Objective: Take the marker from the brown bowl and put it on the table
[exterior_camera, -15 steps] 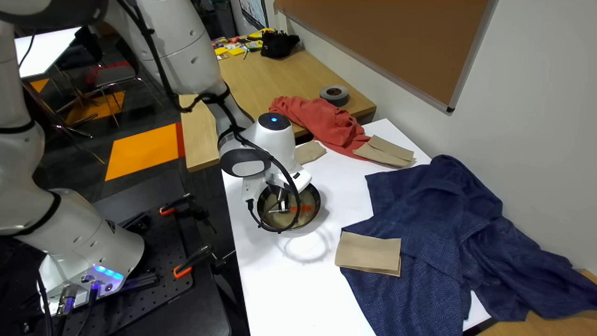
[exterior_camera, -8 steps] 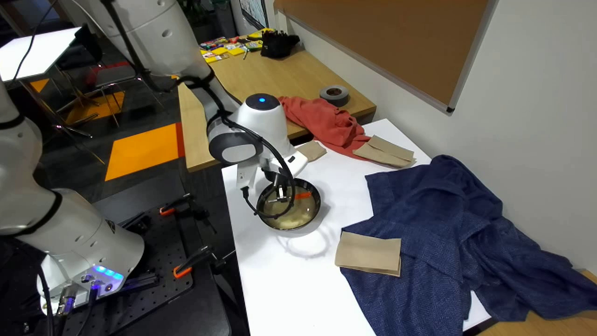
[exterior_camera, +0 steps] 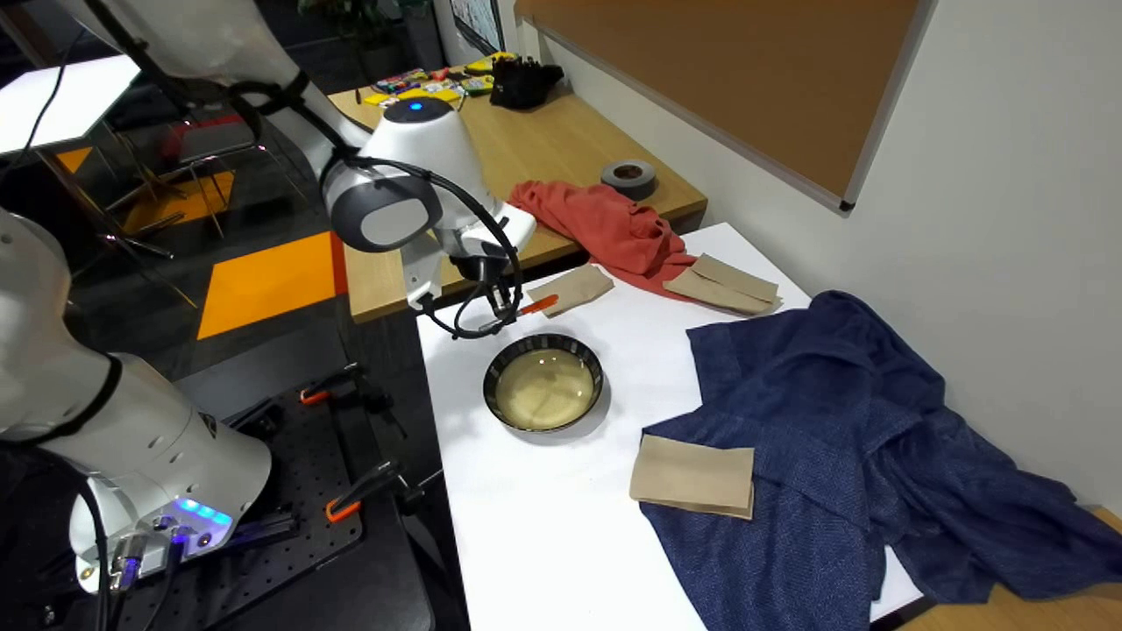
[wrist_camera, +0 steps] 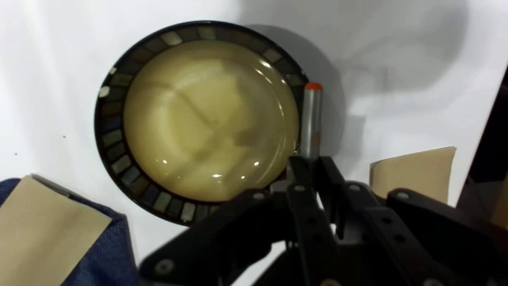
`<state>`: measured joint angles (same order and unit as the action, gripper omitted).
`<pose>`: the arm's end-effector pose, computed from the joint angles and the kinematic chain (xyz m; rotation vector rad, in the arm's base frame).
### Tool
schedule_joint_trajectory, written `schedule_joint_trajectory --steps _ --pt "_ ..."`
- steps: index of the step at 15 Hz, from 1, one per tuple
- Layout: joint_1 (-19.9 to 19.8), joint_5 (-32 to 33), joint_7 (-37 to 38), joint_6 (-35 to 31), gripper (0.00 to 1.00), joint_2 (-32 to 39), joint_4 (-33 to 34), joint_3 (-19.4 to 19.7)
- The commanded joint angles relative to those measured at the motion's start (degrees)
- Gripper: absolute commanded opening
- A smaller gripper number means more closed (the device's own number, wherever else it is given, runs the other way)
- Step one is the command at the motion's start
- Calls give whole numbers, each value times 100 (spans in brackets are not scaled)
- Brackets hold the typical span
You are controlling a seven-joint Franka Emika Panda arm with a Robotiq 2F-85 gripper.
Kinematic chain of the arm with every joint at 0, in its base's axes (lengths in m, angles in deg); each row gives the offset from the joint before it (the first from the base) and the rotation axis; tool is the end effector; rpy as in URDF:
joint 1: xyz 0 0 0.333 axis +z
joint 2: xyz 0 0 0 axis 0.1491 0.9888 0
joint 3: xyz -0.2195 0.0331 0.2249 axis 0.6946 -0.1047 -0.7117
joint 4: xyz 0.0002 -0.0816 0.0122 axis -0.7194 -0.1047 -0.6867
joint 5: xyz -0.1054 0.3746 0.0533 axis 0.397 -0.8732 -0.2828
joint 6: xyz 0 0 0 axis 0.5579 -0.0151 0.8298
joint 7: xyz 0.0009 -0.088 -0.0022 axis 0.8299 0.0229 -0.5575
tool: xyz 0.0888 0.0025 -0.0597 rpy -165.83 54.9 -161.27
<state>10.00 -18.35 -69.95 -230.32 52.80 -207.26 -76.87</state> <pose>0.4372 -0.0014 0.2076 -3.0881 0.3268 -0.2168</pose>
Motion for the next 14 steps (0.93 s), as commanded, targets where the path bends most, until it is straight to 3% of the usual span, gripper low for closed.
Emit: schedule_joint_trajectory --steps 1,5,14 --pt "356 356 220 165 3 -397 -279 -144" --pt "735 821 523 182 3 -235 -256 -263" --pt "1525 2303 2030 185 3 707 378 108"
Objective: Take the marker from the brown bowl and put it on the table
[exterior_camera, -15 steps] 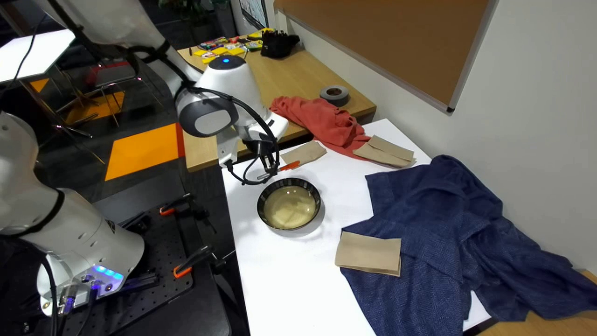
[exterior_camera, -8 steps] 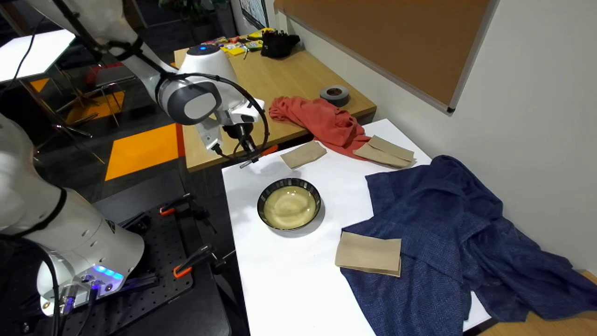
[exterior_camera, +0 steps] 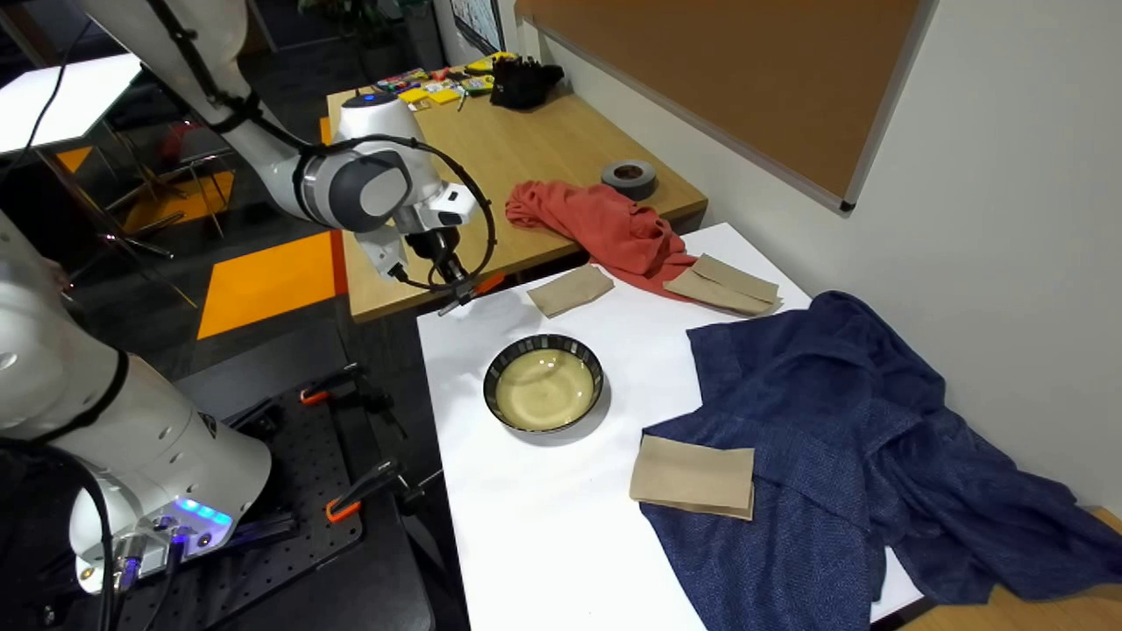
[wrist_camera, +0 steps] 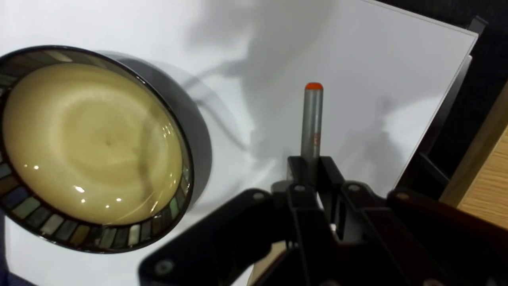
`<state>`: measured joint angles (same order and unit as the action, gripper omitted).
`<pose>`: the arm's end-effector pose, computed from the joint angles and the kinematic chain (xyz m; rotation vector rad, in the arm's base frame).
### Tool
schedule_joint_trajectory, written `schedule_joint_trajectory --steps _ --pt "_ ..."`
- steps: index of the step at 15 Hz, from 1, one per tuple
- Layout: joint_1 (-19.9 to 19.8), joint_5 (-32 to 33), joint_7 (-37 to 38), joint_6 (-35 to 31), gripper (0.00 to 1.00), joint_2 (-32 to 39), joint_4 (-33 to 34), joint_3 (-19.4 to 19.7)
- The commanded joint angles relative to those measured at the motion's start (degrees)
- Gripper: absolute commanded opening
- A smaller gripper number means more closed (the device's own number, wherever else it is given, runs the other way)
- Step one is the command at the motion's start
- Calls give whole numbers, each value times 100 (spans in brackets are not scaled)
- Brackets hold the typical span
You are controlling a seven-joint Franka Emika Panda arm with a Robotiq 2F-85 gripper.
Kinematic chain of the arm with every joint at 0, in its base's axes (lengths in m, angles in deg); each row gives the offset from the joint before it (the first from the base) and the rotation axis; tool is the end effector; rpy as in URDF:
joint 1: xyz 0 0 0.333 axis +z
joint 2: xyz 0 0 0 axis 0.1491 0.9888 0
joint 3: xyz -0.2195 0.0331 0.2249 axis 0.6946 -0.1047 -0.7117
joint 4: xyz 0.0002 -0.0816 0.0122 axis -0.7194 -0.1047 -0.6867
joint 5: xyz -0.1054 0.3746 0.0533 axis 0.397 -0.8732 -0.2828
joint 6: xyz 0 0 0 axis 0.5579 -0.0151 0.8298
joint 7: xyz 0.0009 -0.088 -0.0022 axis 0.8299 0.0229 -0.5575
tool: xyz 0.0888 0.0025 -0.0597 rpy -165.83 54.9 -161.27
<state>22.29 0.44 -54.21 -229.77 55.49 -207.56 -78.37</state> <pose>0.4087 0.1204 0.1842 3.1031 0.1115 0.1480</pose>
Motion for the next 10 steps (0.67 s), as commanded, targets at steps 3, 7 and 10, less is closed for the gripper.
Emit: schedule_joint_trajectory --steps 3,7,10 --pt "590 777 761 69 3 924 781 545" --pt "853 895 910 95 3 1602 1223 811" --pt "1124 411 573 94 3 1944 1413 988"
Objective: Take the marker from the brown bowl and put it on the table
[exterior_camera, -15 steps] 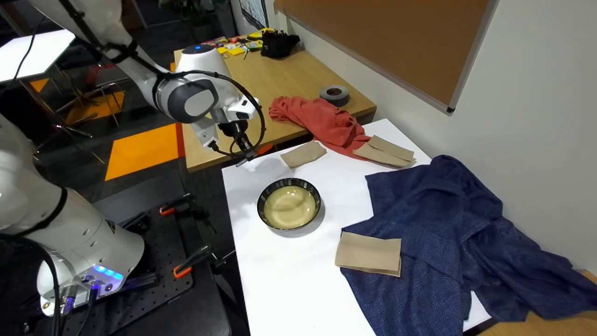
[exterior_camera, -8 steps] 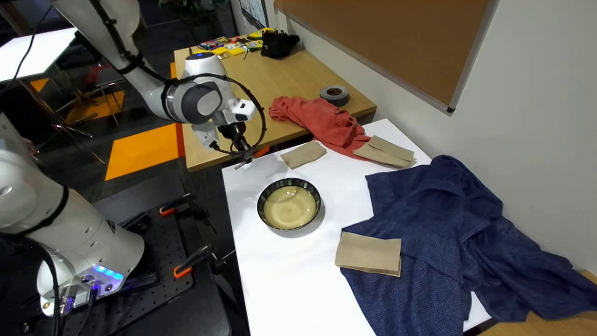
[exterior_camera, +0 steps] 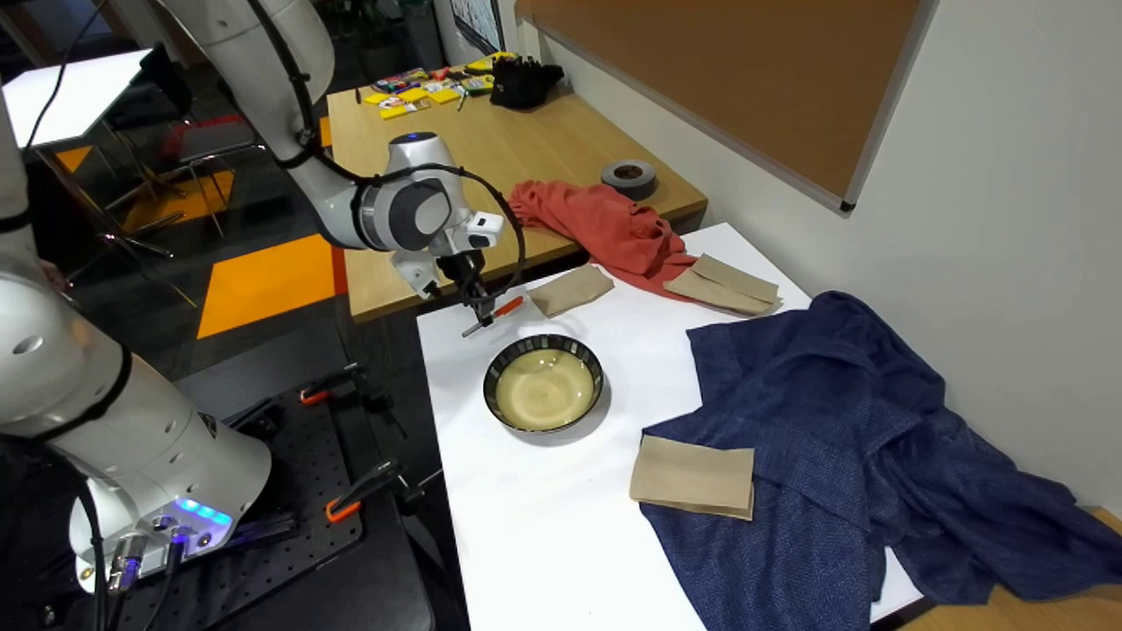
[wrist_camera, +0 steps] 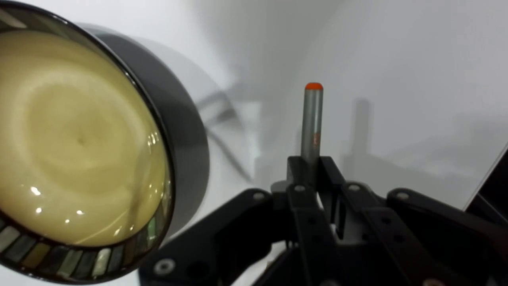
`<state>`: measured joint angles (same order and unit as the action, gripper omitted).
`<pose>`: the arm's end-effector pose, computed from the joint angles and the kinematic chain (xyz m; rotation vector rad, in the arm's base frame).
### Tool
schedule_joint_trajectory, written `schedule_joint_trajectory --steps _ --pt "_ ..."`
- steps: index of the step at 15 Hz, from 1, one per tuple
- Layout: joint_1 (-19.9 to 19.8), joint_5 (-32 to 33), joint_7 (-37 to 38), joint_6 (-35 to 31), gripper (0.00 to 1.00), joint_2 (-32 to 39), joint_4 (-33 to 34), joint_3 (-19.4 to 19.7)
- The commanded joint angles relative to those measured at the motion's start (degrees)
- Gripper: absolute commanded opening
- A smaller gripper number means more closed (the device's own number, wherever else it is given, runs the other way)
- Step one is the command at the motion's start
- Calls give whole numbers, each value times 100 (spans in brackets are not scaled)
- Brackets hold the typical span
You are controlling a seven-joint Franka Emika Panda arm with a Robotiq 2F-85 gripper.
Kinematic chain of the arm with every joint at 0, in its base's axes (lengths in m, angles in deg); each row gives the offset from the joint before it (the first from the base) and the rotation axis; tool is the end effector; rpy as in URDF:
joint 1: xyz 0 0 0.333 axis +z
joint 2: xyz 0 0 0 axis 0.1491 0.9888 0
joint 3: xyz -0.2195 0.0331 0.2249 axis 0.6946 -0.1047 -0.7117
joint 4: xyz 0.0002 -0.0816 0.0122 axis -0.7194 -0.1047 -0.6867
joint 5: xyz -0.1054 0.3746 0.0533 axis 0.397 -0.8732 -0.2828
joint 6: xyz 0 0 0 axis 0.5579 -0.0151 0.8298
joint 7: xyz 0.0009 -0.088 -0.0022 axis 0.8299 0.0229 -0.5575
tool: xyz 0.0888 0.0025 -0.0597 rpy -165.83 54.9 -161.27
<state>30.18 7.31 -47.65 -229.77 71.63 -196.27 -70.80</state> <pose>0.4427 0.1325 0.1110 3.0092 0.1449 0.0624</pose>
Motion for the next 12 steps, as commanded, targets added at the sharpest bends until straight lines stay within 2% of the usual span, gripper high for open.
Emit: schedule_joint_trajectory --steps 1,2,3,4,6,12 --pt "401 -373 -103 94 3 430 352 276" --pt "473 -453 -103 81 3 500 395 322" --pt "547 -542 -98 84 10 562 442 366" --pt "603 -619 -105 81 38 593 466 394" --pt "694 -783 -105 83 45 641 521 440" --pt "1038 -947 0 -63 91 144 292 740"
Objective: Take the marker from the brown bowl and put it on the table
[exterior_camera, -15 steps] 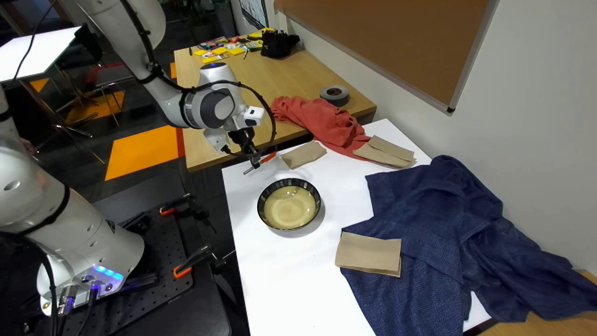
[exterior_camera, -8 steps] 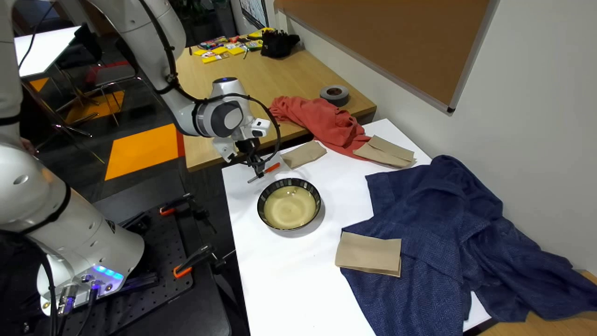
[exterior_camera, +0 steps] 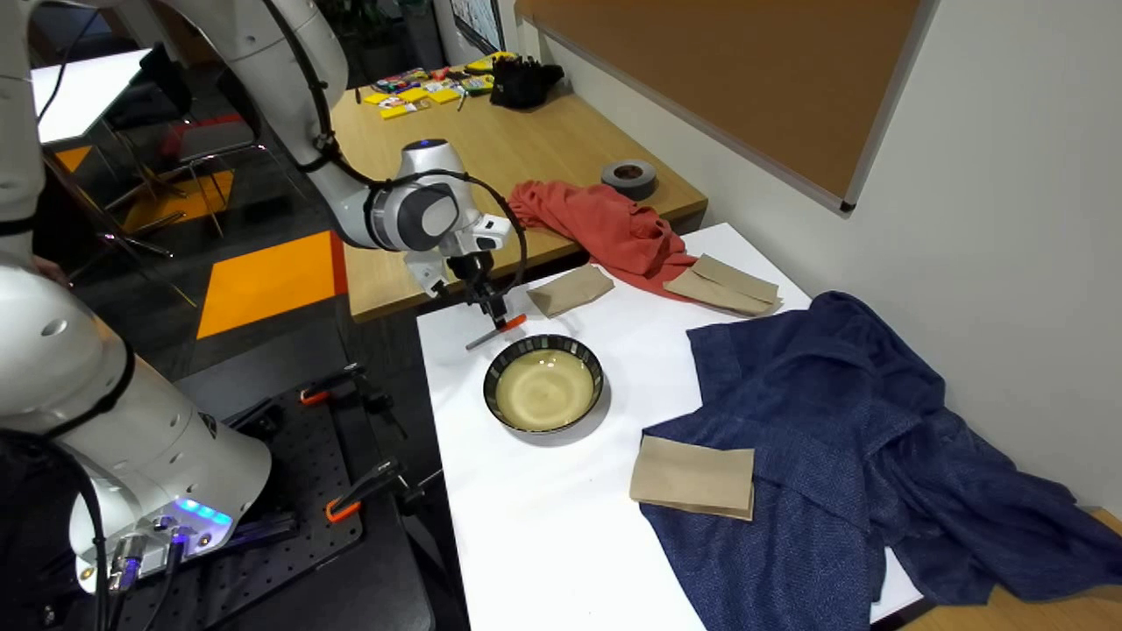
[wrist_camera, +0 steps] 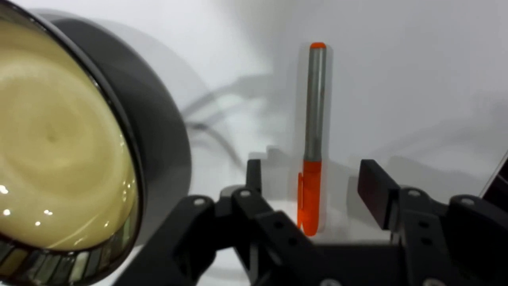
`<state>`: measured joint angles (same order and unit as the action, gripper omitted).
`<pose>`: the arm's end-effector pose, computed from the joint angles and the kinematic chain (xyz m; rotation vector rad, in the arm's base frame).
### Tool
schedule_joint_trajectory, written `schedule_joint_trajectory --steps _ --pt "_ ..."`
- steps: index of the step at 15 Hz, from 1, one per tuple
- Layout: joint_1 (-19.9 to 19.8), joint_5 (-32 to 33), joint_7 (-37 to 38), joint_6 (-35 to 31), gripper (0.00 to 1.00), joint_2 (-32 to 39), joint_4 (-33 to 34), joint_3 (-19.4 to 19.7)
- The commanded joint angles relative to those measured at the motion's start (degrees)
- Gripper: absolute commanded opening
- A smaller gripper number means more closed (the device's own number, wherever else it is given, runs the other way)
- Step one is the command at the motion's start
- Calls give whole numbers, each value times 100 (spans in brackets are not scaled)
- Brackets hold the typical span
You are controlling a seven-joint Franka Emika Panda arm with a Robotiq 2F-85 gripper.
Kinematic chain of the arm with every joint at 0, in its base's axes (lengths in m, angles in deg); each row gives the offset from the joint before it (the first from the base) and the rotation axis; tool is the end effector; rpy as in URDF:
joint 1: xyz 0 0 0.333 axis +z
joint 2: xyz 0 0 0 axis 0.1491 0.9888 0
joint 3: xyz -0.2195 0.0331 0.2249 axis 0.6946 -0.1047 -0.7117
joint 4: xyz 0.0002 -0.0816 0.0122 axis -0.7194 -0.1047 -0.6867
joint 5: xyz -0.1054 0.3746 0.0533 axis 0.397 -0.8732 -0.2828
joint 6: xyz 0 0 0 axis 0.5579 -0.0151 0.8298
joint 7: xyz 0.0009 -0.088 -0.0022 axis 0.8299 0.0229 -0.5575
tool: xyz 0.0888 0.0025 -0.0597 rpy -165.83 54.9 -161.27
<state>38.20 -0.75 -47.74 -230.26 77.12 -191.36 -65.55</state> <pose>0.4621 0.1476 0.0924 2.9889 0.0426 0.0898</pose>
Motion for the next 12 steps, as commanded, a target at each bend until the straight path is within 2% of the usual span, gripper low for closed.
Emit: schedule_joint_trajectory --steps 1,6,11,12 --pt "256 -149 1 -14 98 -536 -250 247" --pt "246 -84 30 109 100 -1195 -415 296" --pt "-19 -90 -65 190 100 -1653 -605 35" --pt "17 2 50 42 100 -1314 -371 87"
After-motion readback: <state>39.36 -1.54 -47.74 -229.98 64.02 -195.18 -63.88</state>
